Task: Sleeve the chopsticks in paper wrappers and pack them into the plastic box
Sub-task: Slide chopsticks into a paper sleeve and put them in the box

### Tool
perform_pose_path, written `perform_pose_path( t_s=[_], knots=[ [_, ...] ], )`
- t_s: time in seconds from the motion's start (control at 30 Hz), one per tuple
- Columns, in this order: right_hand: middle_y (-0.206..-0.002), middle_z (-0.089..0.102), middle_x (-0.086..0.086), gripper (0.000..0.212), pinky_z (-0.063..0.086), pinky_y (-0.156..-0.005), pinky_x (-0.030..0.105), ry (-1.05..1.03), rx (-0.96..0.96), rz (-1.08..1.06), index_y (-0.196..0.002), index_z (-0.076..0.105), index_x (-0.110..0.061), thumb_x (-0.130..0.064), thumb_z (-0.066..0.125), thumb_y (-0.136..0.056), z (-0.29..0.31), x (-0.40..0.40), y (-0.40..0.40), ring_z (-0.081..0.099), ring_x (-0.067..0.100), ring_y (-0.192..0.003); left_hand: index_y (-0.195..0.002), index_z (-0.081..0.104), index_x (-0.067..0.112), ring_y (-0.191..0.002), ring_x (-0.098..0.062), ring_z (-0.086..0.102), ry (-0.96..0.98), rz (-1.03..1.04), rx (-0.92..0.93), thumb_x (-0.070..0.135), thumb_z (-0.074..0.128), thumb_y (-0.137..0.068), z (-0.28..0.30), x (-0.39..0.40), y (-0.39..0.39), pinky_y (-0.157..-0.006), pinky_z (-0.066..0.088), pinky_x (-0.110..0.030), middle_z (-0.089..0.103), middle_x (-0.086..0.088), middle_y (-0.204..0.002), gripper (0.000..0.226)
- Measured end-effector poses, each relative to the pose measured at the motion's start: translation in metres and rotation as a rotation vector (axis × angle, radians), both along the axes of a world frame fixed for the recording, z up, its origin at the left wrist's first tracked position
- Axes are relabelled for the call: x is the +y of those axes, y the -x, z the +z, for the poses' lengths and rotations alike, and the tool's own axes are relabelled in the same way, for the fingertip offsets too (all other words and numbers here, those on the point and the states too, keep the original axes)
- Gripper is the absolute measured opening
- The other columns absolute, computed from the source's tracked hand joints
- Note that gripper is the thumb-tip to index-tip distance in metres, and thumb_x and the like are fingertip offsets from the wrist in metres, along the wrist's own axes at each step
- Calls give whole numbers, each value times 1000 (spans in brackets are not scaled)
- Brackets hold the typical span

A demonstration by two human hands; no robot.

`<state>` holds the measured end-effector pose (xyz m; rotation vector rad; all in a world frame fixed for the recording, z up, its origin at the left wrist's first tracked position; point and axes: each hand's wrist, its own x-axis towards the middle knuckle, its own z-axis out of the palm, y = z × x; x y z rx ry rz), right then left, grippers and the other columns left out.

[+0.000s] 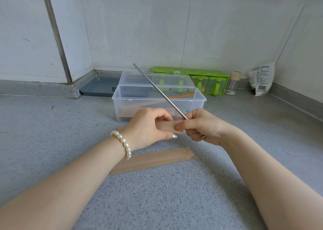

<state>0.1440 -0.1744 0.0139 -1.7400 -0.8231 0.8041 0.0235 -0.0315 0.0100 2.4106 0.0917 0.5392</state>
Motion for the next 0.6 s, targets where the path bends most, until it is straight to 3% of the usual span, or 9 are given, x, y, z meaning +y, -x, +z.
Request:
perform_pose_path(
  t_s=[0.3, 0.43, 0.6],
  knots=[
    [-41, 26, -6, 6, 10, -41, 18, -9, 23, 0, -76, 62, -6, -8, 67, -78, 2, -2, -1, 18, 7, -36, -91, 67, 25, -89, -5, 60, 74, -29, -31, 23, 84, -62, 1, 0, 0, -82, 49, -22, 66, 13, -91, 33],
    [-41, 26, -7, 18, 10, -41, 19, -11, 14, -3, -77, 62, -7, -18, 72, -68, 2, -2, 1, 17, 7, -37, -88, 67, 28, -87, 0, 60, 90, -32, -46, 20, 83, -63, 2, -1, 1, -78, 46, -13, 66, 17, -89, 31],
    [-43, 26, -5, 16, 12, -41, 18, -20, -33, -41, -69, 62, -10, -23, 72, -70, -3, 4, 4, 17, 9, -39, -83, 70, 25, -81, -7, 62, 63, -20, -26, 19, 83, -65, -1, -1, -1, -73, 47, -17, 69, 9, -83, 24]
  ],
)
